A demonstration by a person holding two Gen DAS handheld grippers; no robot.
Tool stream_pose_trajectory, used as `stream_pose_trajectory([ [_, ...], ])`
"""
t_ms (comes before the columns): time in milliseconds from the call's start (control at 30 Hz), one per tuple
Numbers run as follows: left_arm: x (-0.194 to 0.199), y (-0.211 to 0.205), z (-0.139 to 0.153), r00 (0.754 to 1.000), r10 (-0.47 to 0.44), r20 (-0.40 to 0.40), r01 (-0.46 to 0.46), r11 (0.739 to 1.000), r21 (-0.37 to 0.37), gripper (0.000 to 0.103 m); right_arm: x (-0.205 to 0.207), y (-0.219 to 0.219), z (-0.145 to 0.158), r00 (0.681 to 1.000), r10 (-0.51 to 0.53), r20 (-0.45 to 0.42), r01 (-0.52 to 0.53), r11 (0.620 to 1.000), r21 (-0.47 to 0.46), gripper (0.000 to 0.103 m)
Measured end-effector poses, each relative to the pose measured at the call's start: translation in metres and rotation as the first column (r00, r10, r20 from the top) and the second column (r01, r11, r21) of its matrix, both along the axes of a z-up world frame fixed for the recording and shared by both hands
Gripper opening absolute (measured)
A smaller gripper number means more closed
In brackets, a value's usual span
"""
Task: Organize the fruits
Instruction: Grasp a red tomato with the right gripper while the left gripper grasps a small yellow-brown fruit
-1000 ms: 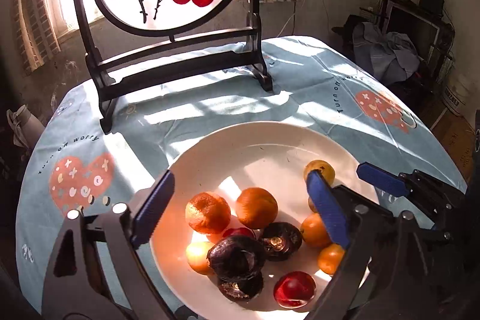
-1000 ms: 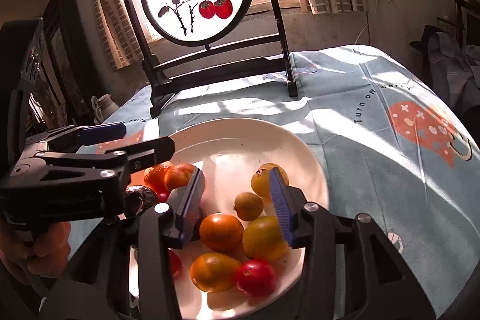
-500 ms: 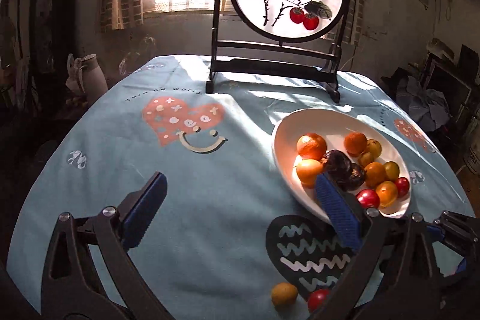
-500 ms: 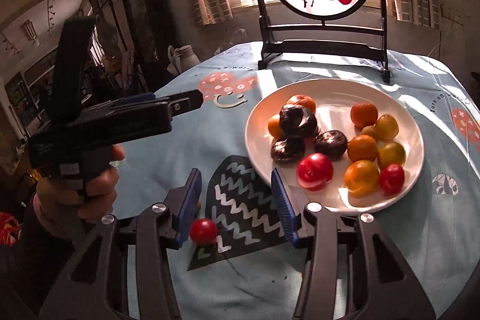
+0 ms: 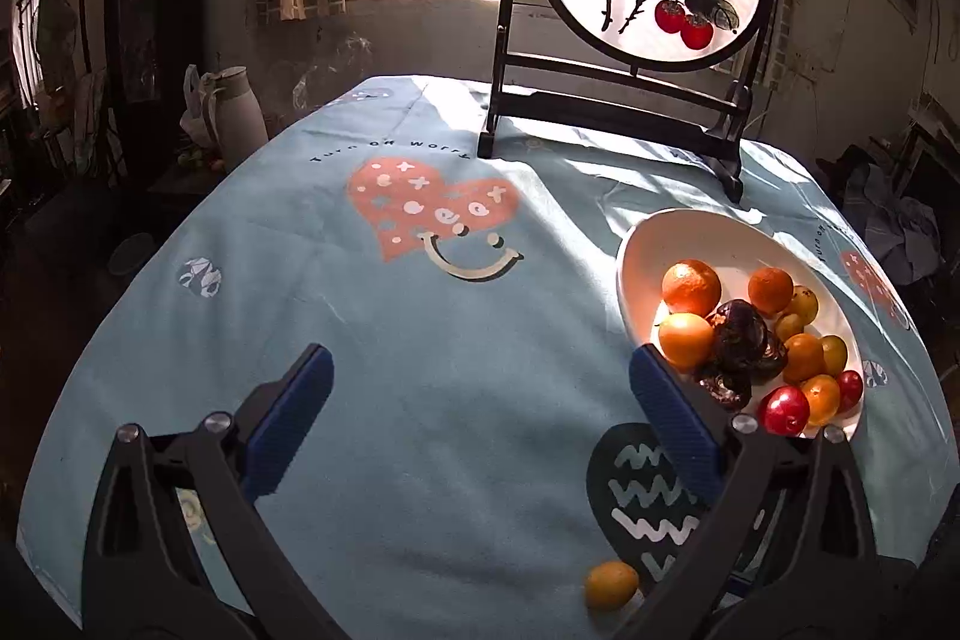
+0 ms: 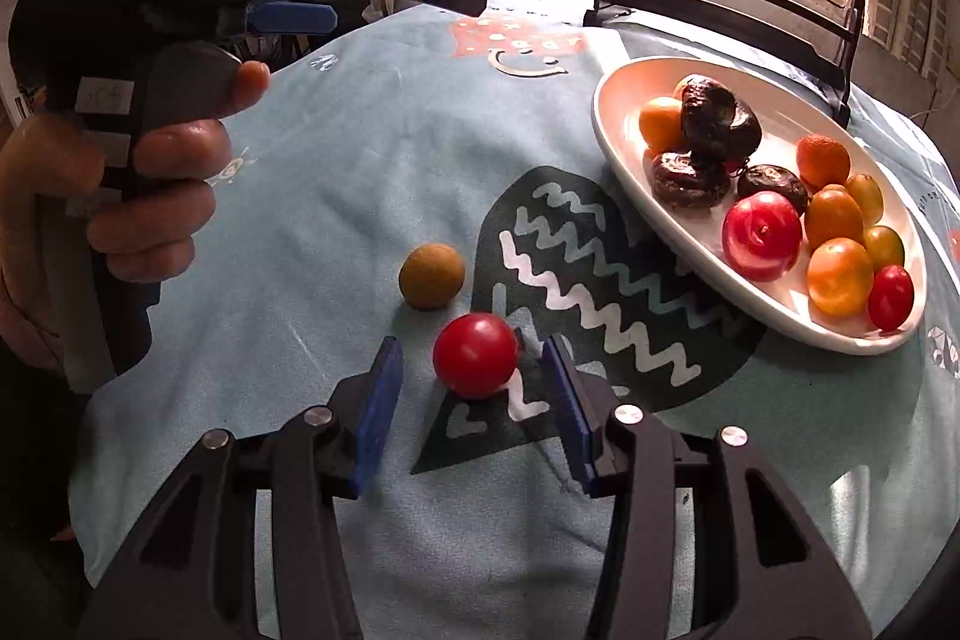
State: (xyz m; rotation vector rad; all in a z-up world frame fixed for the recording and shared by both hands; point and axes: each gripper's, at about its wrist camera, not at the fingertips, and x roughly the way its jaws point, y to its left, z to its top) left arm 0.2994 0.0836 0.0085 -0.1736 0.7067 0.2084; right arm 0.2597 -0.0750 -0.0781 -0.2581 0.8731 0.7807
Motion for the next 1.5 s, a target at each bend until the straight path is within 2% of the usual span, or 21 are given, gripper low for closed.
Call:
stream_pose_trajectory([
  [100, 0.000, 0.000, -0.002, 1.000, -0.006, -0.012, 0.006, 1.000, -0.027, 0.101, -0.002, -0.001, -0.001, 1.000, -0.002, 0.010, 0.002, 1.000, -0.004, 0.049],
  [267, -0.001, -0.004, -0.002, 1.000, -0.005, -0.011, 0.005, 1.000, 0.003, 0.101, -0.007, 0.003, -0.003, 0.999, 0.017, 0.042, -0.017, 1.000, -0.018, 0.048],
  [367, -0.001, -0.007, -0.001, 1.000, -0.007, -0.007, 0.007, 1.000, 0.023, 0.101, -0.007, 0.004, -0.004, 0.999, 0.028, 0.045, -0.027, 0.999, -0.023, 0.042],
  [600, -0.001, -0.007, -0.002, 1.000, -0.011, -0.012, 0.011, 0.999, 0.031, 0.101, -0.005, 0.004, -0.005, 0.999, 0.018, 0.044, -0.017, 0.999, -0.033, 0.040],
  [900, 0.000, -0.009, -0.002, 1.000, -0.022, -0.021, 0.023, 0.999, 0.049, 0.101, -0.005, 0.003, -0.006, 0.999, 0.010, 0.043, -0.009, 0.999, -0.041, 0.030],
  [1033, 0.000, -0.007, 0.000, 0.999, -0.040, -0.026, 0.042, 0.997, 0.058, 0.101, 0.002, -0.012, 0.006, 0.999, -0.037, 0.031, 0.036, 0.999, 0.035, 0.030],
  [1100, -0.001, -0.007, 0.000, 0.994, -0.100, -0.044, 0.101, 0.994, 0.046, 0.101, 0.008, -0.028, 0.017, 0.995, -0.093, 0.033, 0.089, 0.991, 0.102, 0.030],
  [1200, -0.005, -0.014, -0.003, 0.963, -0.257, -0.082, 0.259, 0.966, 0.013, 0.101, 0.019, -0.056, 0.034, 0.978, -0.205, 0.041, 0.193, 0.962, 0.194, 0.030],
  [1333, -0.024, -0.039, -0.012, 0.899, -0.424, -0.107, 0.431, 0.901, 0.052, 0.097, 0.032, -0.086, 0.042, 0.948, -0.318, 0.018, 0.304, 0.920, 0.248, 0.030],
  [1400, -0.033, -0.050, -0.019, 0.870, -0.476, -0.128, 0.486, 0.871, 0.068, 0.086, 0.037, -0.095, 0.041, 0.937, -0.348, -0.004, 0.338, 0.906, 0.254, 0.029],
  [1467, -0.037, -0.059, -0.027, 0.842, -0.517, -0.156, 0.530, 0.847, 0.052, 0.066, 0.038, -0.098, 0.039, 0.932, -0.364, -0.008, 0.354, 0.902, 0.248, 0.029],
  [1500, -0.037, -0.063, -0.032, 0.828, -0.533, -0.173, 0.547, 0.836, 0.042, 0.063, 0.039, -0.099, 0.039, 0.932, -0.362, -0.010, 0.354, 0.903, 0.245, 0.029],
])
